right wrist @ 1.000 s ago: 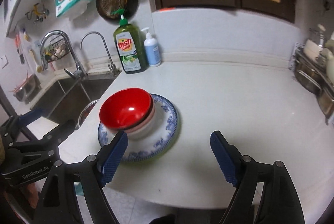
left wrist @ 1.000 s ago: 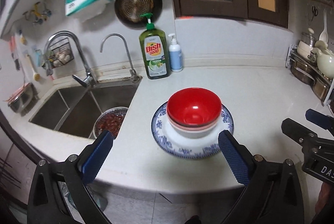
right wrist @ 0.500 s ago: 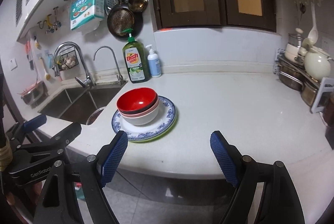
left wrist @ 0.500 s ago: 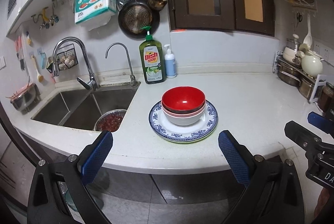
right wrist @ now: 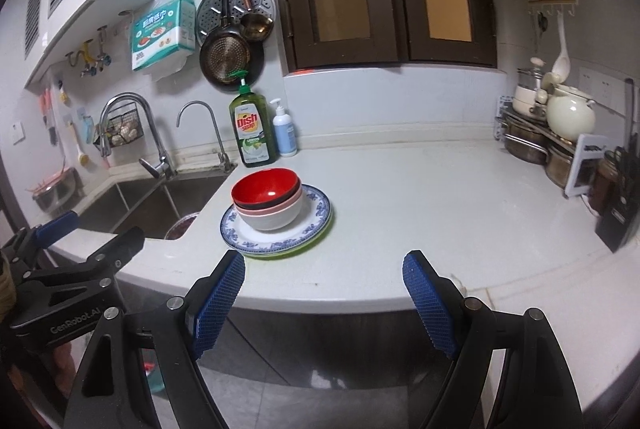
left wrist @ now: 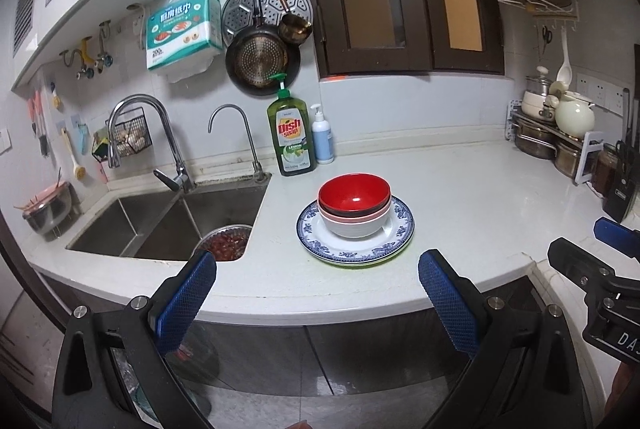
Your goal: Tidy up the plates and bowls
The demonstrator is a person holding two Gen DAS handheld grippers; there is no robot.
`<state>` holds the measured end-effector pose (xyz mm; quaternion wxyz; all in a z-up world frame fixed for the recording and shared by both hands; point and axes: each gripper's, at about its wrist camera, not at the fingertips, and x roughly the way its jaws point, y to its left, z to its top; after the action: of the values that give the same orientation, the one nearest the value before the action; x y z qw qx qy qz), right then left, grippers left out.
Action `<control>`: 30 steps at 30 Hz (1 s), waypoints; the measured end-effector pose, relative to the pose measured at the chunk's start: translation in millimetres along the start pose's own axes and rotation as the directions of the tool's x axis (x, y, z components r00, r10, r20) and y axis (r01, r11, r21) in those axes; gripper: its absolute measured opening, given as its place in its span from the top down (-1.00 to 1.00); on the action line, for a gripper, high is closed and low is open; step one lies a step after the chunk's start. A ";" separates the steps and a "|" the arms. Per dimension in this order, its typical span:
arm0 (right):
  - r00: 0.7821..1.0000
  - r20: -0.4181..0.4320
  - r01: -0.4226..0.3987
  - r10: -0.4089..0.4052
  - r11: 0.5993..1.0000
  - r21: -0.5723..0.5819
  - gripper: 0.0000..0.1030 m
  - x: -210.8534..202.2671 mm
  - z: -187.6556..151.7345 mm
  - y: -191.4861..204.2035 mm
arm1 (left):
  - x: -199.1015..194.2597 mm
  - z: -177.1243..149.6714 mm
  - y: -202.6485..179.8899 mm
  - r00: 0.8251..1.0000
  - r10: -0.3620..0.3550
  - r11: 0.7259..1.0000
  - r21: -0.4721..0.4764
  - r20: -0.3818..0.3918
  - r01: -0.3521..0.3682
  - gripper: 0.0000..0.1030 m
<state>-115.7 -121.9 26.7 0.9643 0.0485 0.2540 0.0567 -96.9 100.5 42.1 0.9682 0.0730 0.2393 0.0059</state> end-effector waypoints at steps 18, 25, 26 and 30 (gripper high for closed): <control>0.997 0.028 0.067 -0.067 0.998 0.001 -0.59 -45.7 -14.6 17.9 | -26.2 -5.5 8.3 0.998 -0.060 0.998 0.023 0.034 0.059 -1.00; 0.997 0.028 0.074 -0.074 0.997 0.005 -0.59 -50.9 -16.5 16.3 | -31.0 -6.4 4.8 0.997 -0.060 0.998 0.031 0.042 0.059 -1.00; 0.997 0.028 0.074 -0.074 0.997 0.004 -0.59 -50.8 -16.5 15.7 | -31.8 -6.5 4.3 0.997 -0.059 0.998 0.034 0.044 0.057 -1.00; 0.996 0.033 0.078 -0.079 0.997 0.006 -0.59 -53.8 -18.7 16.3 | -34.9 -7.3 3.3 0.997 -0.055 0.998 0.031 0.047 0.054 -1.00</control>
<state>-172.8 -111.8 38.5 0.9697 0.0415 0.2400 0.0174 -131.1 103.1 52.4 0.9722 0.0809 0.2181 -0.0258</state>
